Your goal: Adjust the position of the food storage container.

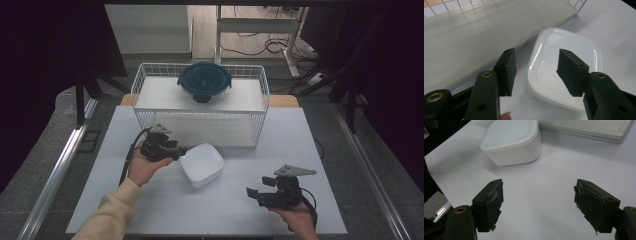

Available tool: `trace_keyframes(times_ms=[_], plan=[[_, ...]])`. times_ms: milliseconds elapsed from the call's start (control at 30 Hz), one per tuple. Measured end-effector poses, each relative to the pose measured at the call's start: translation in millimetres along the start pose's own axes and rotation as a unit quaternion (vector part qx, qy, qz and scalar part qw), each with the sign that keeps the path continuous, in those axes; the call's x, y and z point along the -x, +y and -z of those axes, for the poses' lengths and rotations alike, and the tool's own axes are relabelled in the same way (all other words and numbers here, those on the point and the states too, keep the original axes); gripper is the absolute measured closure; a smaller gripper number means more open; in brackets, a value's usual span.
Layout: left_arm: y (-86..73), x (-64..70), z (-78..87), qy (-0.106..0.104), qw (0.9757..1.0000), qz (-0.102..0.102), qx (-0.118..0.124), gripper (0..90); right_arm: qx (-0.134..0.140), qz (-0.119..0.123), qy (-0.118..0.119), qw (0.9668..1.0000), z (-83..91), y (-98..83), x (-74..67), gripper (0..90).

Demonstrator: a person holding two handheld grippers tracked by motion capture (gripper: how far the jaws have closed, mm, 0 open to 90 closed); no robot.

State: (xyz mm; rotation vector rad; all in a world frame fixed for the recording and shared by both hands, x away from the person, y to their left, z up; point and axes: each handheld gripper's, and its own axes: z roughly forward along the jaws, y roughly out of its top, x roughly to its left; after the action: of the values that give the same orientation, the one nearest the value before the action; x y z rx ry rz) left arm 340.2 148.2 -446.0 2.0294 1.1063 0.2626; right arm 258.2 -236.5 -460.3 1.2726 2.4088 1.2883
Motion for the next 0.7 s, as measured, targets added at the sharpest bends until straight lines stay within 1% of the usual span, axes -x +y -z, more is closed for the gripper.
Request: trace_keyframes(times_ms=[67,100,200,233,267,333,367,400,433,467,500,667,700], plan=[[2.9,0.4,-2.2,-0.001,1.0000,-0.002,-0.001,54.1,0.000,0.000,0.000,1.0000,0.2,0.1,0.0,23.1],[4.5,1.0,-3.4,0.000,1.0000,-0.004,-0.001,54.1,0.001,0.000,-0.001,1.0000,0.3,0.1,0.0,23.1],[9.2,2.2,-7.6,0.002,0.9999,-0.010,-0.004,59.8,0.001,0.000,-0.001,1.0000,0.3,0.1,0.4,23.2],[10.3,2.0,-9.1,-0.001,0.9999,-0.010,-0.004,61.5,0.001,0.000,-0.002,1.0000,0.3,0.1,0.5,23.2],[11.3,1.4,-11.0,-0.005,0.9999,-0.011,-0.007,63.3,0.001,0.000,-0.002,1.0000,0.4,0.0,0.6,23.2],[12.9,0.9,-14.8,-0.003,0.9998,-0.017,-0.011,67.2,0.000,0.000,-0.002,1.0000,0.5,-0.1,0.8,23.2],[13.7,0.3,-16.3,-0.005,0.9998,-0.017,-0.012,69.6,0.000,0.000,-0.003,1.0000,0.4,-0.2,0.9,23.2],[14.4,-0.2,-17.5,-0.007,0.9998,-0.014,-0.012,74.8,0.000,-0.001,-0.002,1.0000,0.0,-0.3,1.0,23.2],[15.3,-0.5,-18.9,-0.009,0.9998,-0.012,-0.014,74.8,0.000,-0.001,-0.002,1.0000,0.0,-0.3,1.0,23.2],[16.5,-0.8,-20.2,-0.008,0.9998,-0.015,-0.015,78.9,0.001,-0.001,-0.002,1.0000,-0.4,-0.3,0.9,23.3],[17.8,-0.8,-21.5,-0.006,0.9997,-0.014,-0.017,78.9,0.001,-0.001,-0.002,1.0000,-0.4,-0.3,0.9,23.3],[25.3,-3.7,-26.5,-0.008,0.9998,-0.011,-0.013,88.3,-0.005,-0.001,0.000,1.0000,-3.3,-1.5,1.9,23.3],[26.5,-4.3,-28.4,-0.005,0.9998,-0.013,-0.015,89.2,-0.006,-0.002,0.000,1.0000,-3.9,-1.9,2.3,23.3]])
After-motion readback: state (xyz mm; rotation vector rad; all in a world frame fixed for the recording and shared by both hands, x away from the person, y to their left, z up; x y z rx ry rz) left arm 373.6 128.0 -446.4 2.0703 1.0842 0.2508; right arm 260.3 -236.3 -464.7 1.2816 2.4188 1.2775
